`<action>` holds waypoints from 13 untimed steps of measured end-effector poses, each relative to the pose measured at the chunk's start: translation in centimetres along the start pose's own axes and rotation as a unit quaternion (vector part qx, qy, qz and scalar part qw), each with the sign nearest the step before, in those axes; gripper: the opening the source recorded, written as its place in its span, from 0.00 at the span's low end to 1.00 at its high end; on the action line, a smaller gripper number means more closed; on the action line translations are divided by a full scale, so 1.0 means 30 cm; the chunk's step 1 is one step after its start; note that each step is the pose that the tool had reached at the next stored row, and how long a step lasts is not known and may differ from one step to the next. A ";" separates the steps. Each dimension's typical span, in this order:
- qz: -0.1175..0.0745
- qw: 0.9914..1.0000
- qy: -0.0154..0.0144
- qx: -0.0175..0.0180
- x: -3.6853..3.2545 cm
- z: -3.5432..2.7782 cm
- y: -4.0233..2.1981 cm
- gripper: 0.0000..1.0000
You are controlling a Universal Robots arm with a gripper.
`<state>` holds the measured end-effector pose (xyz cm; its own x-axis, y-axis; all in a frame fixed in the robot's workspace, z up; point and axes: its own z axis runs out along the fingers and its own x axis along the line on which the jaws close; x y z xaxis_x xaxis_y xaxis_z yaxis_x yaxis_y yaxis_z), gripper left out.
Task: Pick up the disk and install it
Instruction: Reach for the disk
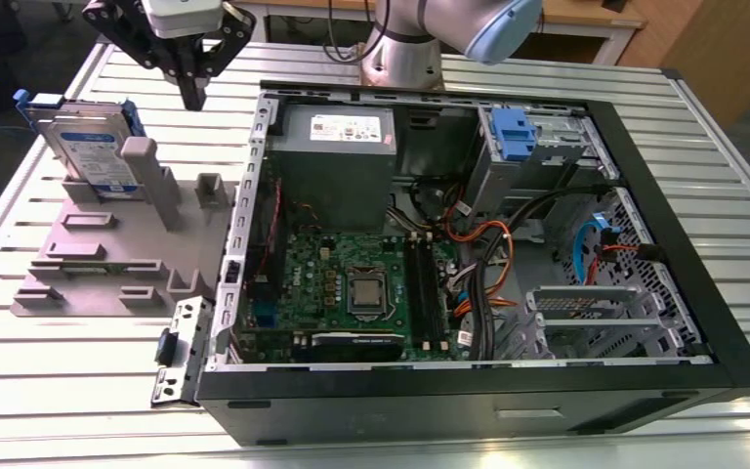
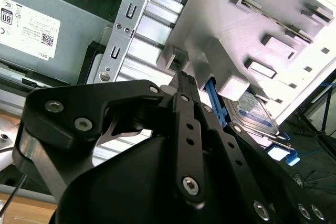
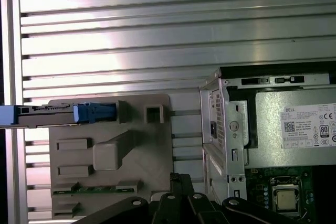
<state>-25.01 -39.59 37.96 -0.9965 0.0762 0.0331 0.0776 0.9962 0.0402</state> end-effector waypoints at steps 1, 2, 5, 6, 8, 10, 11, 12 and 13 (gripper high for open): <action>0.000 1.000 0.000 0.000 0.001 0.000 0.000 0.11; 0.000 1.000 0.000 0.000 0.002 0.000 0.000 0.11; 0.000 1.000 0.000 0.000 0.003 0.000 0.000 0.11; 0.000 1.000 0.000 0.000 0.004 0.000 0.000 0.11; 0.000 1.000 0.000 0.000 0.005 0.000 0.000 0.11; 0.000 1.000 0.000 0.000 0.008 0.000 -0.001 0.11; 0.000 1.000 0.000 0.000 0.008 0.000 -0.001 0.11; 0.000 1.000 0.000 0.000 0.009 0.000 -0.001 0.11; 0.000 1.000 0.000 0.000 0.009 0.000 -0.001 0.11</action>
<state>-25.29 -39.59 37.97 -0.9965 0.0762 0.0333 0.0776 0.9962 0.0401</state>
